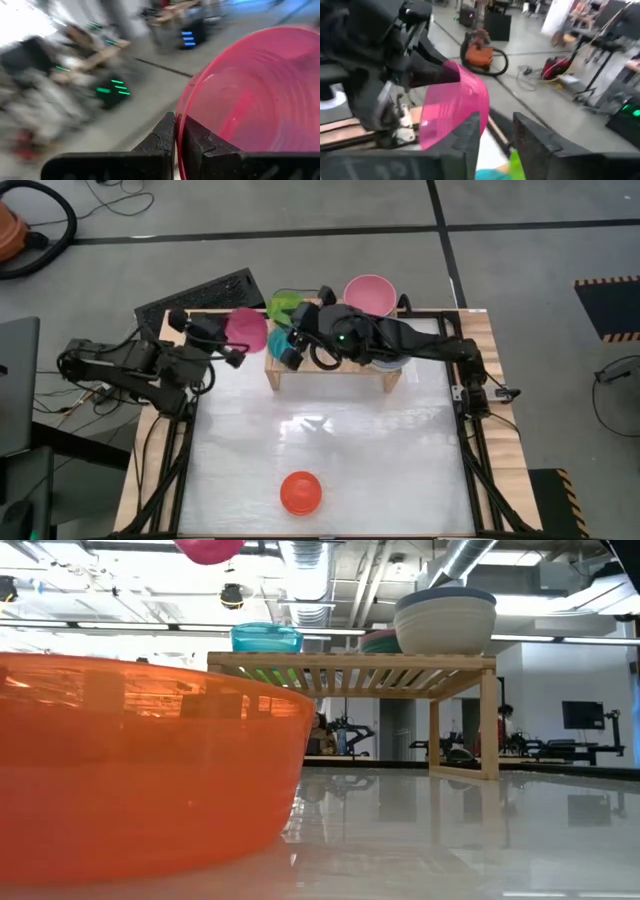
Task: Place and stack bowls onto a shelf
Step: Stack the small pink bowl on top of the small green bowl on the shelf
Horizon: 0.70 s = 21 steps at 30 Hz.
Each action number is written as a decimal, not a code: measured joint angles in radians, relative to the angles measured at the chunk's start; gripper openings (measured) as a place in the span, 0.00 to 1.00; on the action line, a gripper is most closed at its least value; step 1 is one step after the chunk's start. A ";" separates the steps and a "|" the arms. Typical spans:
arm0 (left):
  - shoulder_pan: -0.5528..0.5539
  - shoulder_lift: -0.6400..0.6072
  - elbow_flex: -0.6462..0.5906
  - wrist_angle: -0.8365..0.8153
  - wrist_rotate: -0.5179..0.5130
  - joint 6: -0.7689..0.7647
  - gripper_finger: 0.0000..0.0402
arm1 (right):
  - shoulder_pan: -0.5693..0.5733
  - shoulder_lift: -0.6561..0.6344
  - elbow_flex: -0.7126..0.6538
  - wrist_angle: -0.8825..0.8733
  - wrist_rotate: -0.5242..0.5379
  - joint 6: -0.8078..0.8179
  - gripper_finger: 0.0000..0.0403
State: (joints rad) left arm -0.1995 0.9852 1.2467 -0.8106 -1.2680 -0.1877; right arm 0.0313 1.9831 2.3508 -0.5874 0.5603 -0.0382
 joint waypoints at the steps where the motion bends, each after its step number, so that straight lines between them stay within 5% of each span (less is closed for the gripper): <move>1: 0.006 0.009 0.000 0.005 -0.050 0.047 0.00 | 0.000 0.004 0.000 0.014 0.013 -0.017 0.38; 4: 0.035 0.026 0.000 0.037 -0.122 0.150 0.00 | 0.001 0.001 0.001 0.021 0.067 -0.049 0.46; 8: 0.075 0.054 0.001 0.141 -0.083 0.261 0.00 | 0.000 0.015 0.001 0.050 0.070 -0.067 0.51; 21: 0.115 0.148 0.001 0.503 -0.011 0.747 0.00 | -0.005 0.037 0.001 0.008 0.105 -0.068 0.47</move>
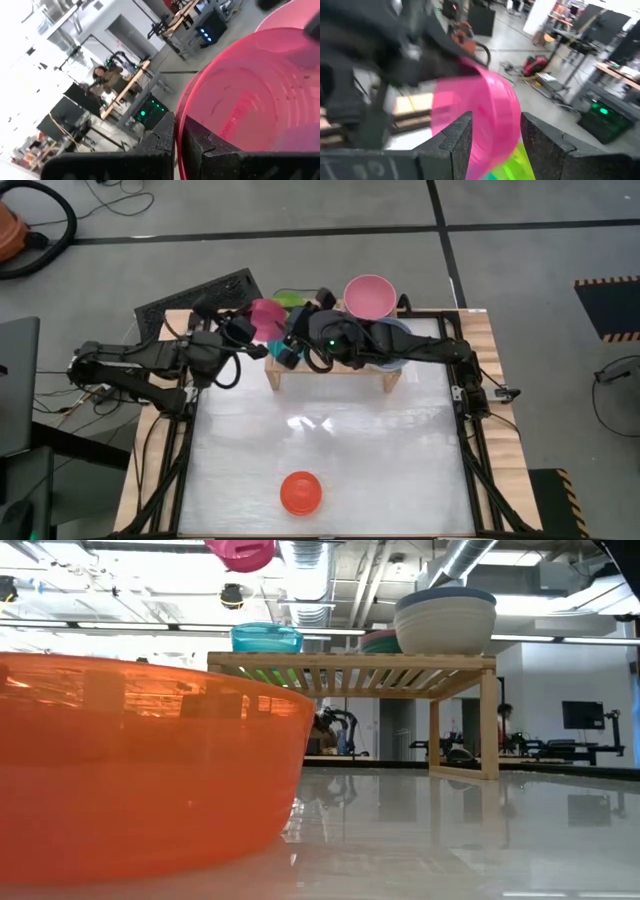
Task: Place and stack bowls onto a shelf
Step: Stack the small pink bowl on top of the small green bowl on the shelf
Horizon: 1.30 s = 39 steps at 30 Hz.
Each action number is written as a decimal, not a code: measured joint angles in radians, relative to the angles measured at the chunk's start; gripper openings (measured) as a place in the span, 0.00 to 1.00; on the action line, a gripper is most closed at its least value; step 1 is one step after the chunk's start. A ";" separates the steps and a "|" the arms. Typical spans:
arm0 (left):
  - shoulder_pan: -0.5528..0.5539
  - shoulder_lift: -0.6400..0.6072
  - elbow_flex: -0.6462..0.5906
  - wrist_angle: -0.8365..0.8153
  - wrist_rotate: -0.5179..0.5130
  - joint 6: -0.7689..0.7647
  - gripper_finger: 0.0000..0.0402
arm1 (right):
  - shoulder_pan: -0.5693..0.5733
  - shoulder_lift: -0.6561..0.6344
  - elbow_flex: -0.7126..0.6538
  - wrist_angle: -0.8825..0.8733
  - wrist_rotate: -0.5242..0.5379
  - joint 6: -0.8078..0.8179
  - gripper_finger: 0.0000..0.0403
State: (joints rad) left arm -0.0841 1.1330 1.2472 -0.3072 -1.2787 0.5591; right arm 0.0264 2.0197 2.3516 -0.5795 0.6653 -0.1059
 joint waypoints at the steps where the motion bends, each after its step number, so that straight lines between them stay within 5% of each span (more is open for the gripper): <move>1: 0.000 0.000 0.000 0.025 0.000 0.024 0.00 | -0.001 0.000 0.000 -0.018 0.011 0.000 0.47; 12: 0.001 -0.002 0.000 0.227 0.105 0.240 0.00 | -0.025 0.000 0.000 -0.090 0.021 0.056 0.44; 23: 0.002 -0.007 0.000 0.256 0.271 0.520 0.00 | -0.028 -0.001 0.000 -0.120 0.045 0.076 0.17; 30: 0.001 -0.006 0.000 0.254 0.304 0.504 0.01 | -0.029 -0.002 0.000 -0.127 0.048 0.089 0.10; 39: -0.053 -0.016 0.012 0.269 0.334 0.573 0.30 | -0.031 -0.006 0.000 -0.129 -0.016 0.071 0.06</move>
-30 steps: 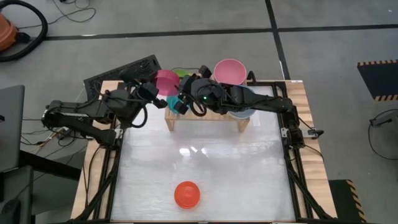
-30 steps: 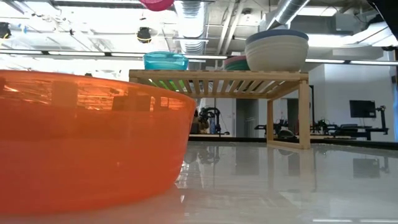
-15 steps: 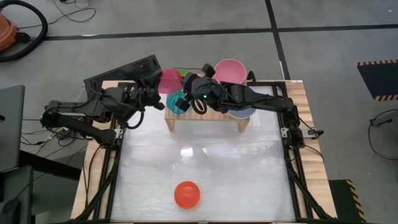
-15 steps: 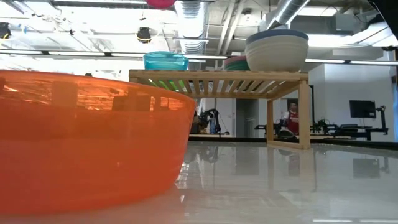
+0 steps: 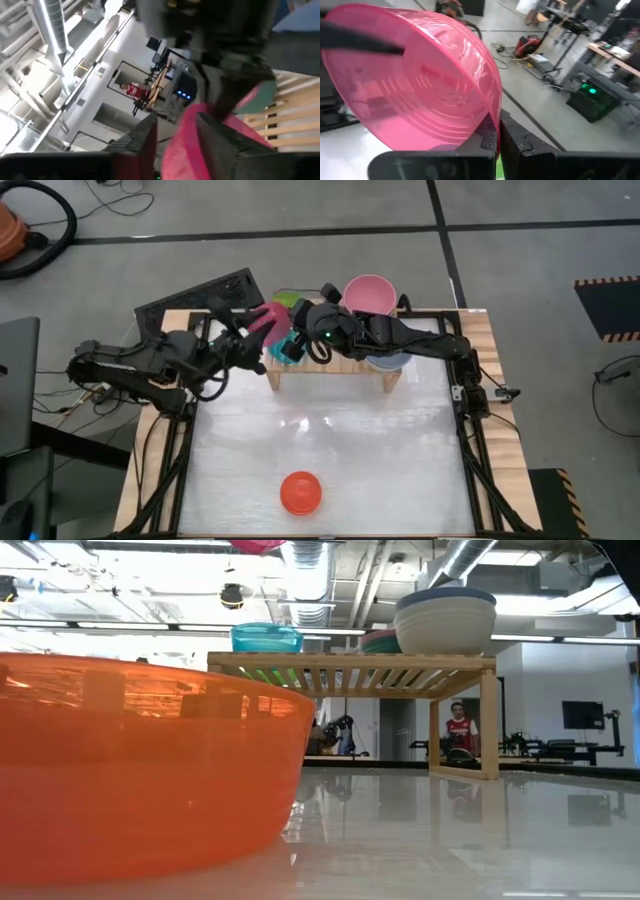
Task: Place and stack bowls onto a shelf
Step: Stack the small pink bowl on top of the small green bowl on the shelf
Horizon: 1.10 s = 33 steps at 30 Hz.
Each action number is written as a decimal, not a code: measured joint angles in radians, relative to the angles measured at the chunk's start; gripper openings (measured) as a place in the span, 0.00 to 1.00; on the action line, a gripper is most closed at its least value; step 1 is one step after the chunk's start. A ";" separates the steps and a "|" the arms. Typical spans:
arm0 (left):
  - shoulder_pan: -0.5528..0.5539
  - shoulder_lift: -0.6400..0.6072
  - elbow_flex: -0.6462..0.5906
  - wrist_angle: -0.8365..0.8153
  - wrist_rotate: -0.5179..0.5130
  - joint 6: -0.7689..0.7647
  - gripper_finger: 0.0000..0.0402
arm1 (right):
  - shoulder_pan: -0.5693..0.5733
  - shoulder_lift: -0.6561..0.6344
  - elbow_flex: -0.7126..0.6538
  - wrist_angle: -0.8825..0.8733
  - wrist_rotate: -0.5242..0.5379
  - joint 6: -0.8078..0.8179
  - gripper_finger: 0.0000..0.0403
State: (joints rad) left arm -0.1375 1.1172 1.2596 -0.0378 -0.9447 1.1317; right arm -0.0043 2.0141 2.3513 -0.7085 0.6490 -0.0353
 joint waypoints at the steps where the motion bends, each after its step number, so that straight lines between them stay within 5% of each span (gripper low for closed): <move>1: -0.008 -0.005 0.007 -0.001 -0.003 -0.011 0.34 | -0.002 0.000 0.000 0.004 -0.011 -0.001 0.06; 7: -0.017 -0.052 0.052 0.008 -0.009 -0.053 0.49 | -0.028 -0.004 0.004 0.012 -0.063 -0.045 0.06; 14: -0.016 -0.127 0.063 0.055 -0.035 -0.228 0.53 | -0.132 -0.005 0.004 0.062 -0.111 -0.081 0.06; 26: -0.014 -0.235 0.063 -0.019 -0.091 -0.535 0.53 | -0.425 0.004 -0.013 -0.031 -0.508 0.269 0.06; 33: 0.011 -0.240 0.063 -0.099 -0.119 -0.608 0.53 | -0.476 0.033 -0.014 0.013 -0.635 0.300 0.06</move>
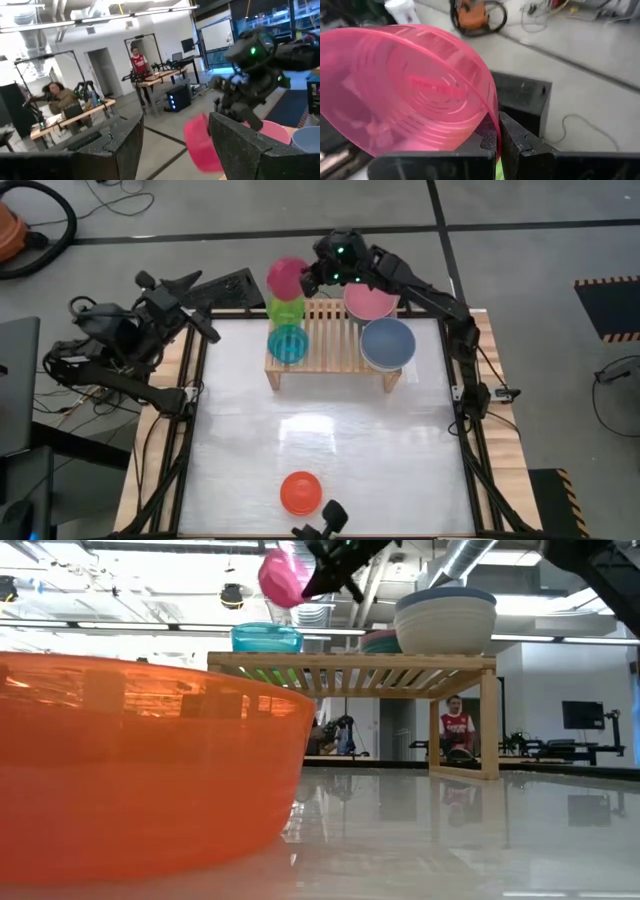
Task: Place and stack bowls onto a shelf
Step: Stack the small pink bowl on top of the small green bowl on the shelf
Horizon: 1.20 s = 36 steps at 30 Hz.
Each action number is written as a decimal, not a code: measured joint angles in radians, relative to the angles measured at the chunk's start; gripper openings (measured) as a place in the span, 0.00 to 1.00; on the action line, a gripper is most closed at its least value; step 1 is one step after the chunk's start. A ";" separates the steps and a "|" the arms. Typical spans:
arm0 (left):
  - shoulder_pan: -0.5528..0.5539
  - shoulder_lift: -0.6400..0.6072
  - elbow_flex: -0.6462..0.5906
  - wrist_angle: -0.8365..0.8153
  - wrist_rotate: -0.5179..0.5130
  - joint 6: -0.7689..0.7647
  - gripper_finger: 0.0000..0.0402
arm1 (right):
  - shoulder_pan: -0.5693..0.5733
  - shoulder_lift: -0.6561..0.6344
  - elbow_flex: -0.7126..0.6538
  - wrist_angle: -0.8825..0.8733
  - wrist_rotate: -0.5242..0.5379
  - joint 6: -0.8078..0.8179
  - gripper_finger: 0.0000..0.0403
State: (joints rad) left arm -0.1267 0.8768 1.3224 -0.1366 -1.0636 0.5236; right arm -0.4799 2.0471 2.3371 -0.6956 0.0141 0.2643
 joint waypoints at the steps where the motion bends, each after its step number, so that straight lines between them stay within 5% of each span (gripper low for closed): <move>1: 0.004 0.000 0.000 -0.010 0.000 -0.015 0.53 | -0.004 0.005 -0.001 -0.013 -0.013 0.001 0.06; 15: 0.078 0.000 0.000 -0.151 -0.020 -0.209 0.53 | -0.028 0.098 0.017 -0.065 -0.062 -0.029 0.06; 36: 0.103 0.001 0.000 -0.173 -0.016 -0.195 0.53 | -0.053 0.134 0.018 -0.088 -0.112 -0.035 0.07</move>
State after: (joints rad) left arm -0.0235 0.8780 1.3224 -0.3096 -1.0794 0.3290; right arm -0.5329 2.1814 2.3548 -0.7840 -0.0981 0.2292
